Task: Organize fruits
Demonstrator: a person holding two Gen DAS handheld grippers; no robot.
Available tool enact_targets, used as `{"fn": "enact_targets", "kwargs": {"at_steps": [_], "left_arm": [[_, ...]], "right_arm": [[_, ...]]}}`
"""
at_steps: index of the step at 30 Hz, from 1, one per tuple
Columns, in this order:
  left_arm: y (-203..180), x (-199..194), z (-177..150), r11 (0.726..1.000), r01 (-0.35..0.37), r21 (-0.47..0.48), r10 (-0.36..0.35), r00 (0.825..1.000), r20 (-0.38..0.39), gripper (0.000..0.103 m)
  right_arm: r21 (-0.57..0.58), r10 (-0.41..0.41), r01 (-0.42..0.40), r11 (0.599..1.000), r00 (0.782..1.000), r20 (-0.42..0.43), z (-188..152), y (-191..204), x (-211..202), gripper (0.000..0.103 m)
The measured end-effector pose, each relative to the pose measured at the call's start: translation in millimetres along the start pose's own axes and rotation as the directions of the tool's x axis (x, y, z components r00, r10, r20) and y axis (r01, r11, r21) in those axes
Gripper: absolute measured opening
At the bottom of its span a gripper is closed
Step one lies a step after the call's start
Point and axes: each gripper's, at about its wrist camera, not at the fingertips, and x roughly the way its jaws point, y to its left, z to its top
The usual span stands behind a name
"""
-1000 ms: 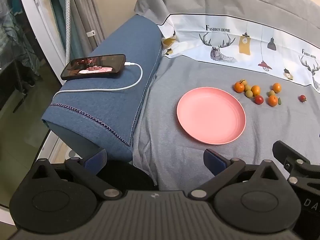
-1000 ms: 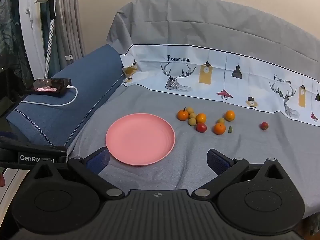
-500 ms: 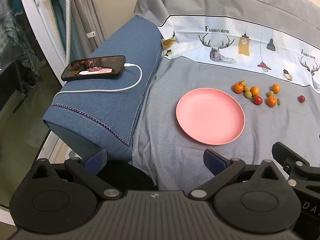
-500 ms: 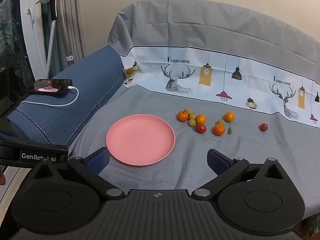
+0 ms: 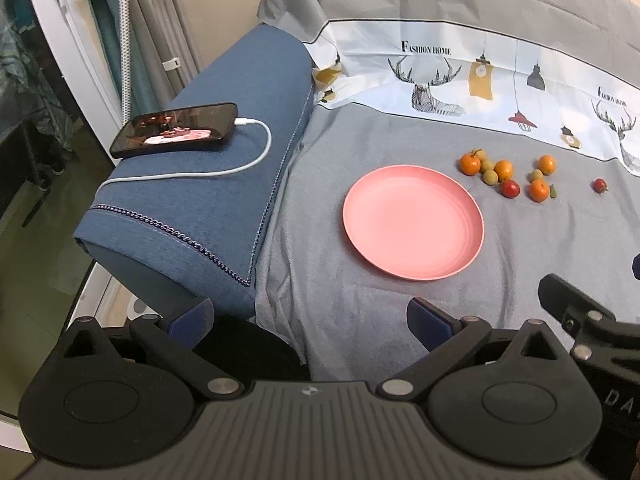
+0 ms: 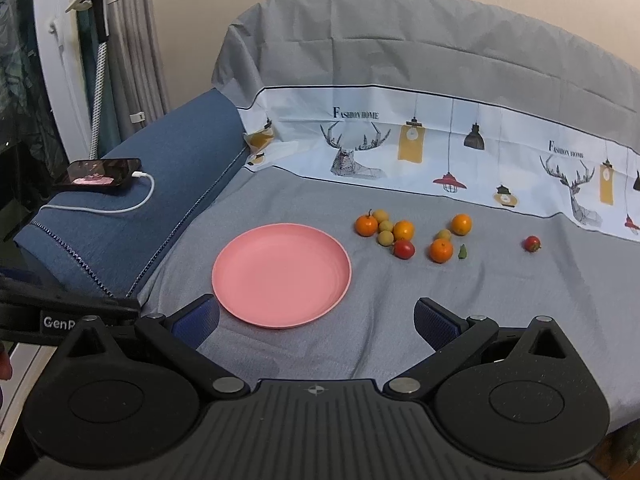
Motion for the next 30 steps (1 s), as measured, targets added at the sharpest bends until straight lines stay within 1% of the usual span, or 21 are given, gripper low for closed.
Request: {"fn": "enact_targets", "kwargs": {"at_steps": [5,13,14,16,20,22,24,26,30], "left_arm": [[-11.0,9.1,2.5,1.0,0.0,0.022,0.001,1.0,-0.021,0.103],[-31.1,27.4,11.9,0.998,-0.001,0.065,0.005,0.999,-0.051,0.103],[-32.6,30.3,13.3,0.998,0.002,0.069,0.002,0.998,-0.059,0.103],[-36.0,35.8,16.3,0.997,0.02,0.076,-0.014,0.997,-0.071,0.103],[-44.4,47.3,23.4,0.996,0.046,0.081,-0.038,0.995,-0.095,0.103],[-50.4,53.7,28.5,0.995,0.052,0.085,-0.044,0.994,-0.102,0.103],[-57.9,59.7,34.7,0.994,0.058,0.09,-0.049,0.993,-0.106,0.103],[-67.9,64.8,42.1,0.992,0.073,0.1,-0.062,0.992,-0.106,0.103],[-93.2,71.2,55.1,0.985,0.096,0.141,-0.085,0.993,-0.082,0.103]], "right_arm": [[0.019,-0.026,0.026,0.999,0.999,-0.024,-3.3,-11.2,7.9,0.103],[0.067,0.01,-0.007,0.998,0.999,-0.048,-4.5,-25.9,26.7,0.103],[0.095,0.029,-0.023,0.995,0.998,-0.06,-4.7,-29.2,30.5,0.103],[0.124,0.033,-0.023,0.992,0.997,-0.077,-5.6,-34.4,37.0,0.102],[0.196,-0.033,0.043,0.98,0.998,-0.05,-3.9,-51.8,44.8,0.103],[0.24,-0.072,0.078,0.968,0.997,-0.034,-3.4,-63.6,47.9,0.103],[0.286,-0.1,0.107,0.952,0.994,-0.04,-2.9,-76.3,53.7,0.103],[0.323,-0.12,0.133,0.937,0.991,-0.06,-3.4,-87.8,60.5,0.103],[0.35,-0.156,0.19,0.917,0.98,-0.123,-6.5,-107.2,74.5,0.103]]}}
